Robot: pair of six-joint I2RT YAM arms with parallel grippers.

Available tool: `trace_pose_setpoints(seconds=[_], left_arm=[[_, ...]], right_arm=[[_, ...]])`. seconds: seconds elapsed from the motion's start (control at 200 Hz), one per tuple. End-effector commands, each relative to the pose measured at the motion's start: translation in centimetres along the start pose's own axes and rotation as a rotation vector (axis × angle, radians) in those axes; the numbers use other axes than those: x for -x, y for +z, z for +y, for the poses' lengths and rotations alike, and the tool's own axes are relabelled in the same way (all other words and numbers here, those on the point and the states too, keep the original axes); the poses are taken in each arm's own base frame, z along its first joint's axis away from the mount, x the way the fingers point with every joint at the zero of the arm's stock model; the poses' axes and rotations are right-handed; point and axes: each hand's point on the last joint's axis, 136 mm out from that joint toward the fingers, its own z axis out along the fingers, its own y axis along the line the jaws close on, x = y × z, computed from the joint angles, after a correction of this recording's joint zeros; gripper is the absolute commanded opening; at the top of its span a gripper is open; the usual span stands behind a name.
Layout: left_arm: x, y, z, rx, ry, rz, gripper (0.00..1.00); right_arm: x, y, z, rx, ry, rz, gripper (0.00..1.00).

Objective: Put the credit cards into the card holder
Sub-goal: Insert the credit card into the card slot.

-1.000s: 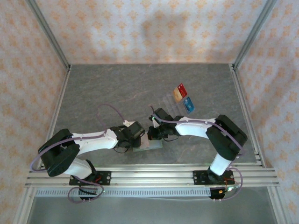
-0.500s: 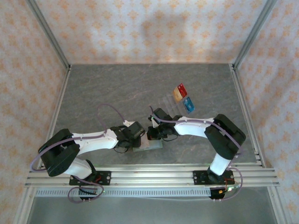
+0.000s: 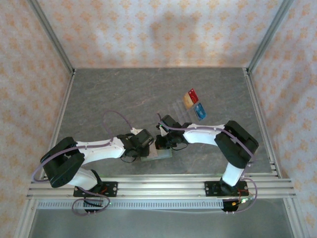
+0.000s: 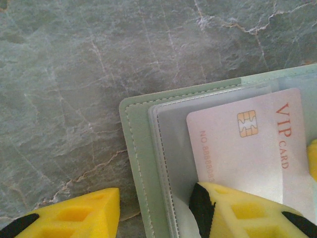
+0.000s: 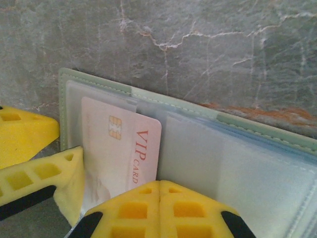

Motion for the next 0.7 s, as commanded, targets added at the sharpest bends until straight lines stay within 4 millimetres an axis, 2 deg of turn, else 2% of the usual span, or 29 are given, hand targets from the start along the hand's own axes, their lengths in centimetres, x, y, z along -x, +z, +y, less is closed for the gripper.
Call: trace_pose_setpoints(seconds=[0.0,0.16,0.315,0.535,0.696], left_arm=[[-3.5,1.2,2.1,0.060,0.038,0.121,0.46],[-2.3,-0.7,1.7,0.023,0.006,0.085,0.47],[-1.5,-2.3,1.6,-0.024,-0.037,0.059,0.43],[-0.8,-2.4,1.2,-0.054,-0.056,0.061,0.17],[-0.5,-1.4,0.7,-0.043,-0.044,0.073,0.08]], right_arm=[[-0.2,0.4,0.4,-0.007,-0.024,0.019,0.00],[-0.7,1.0,-0.8,-0.052,-0.007,0.043,0.00],[-0.9,1.2,-1.1,-0.057,0.002,0.048,0.00],[-0.9,1.2,-1.0,-0.065,-0.006,0.058,0.00],[-0.8,1.1,-0.9,-0.066,-0.007,0.057,0.00]])
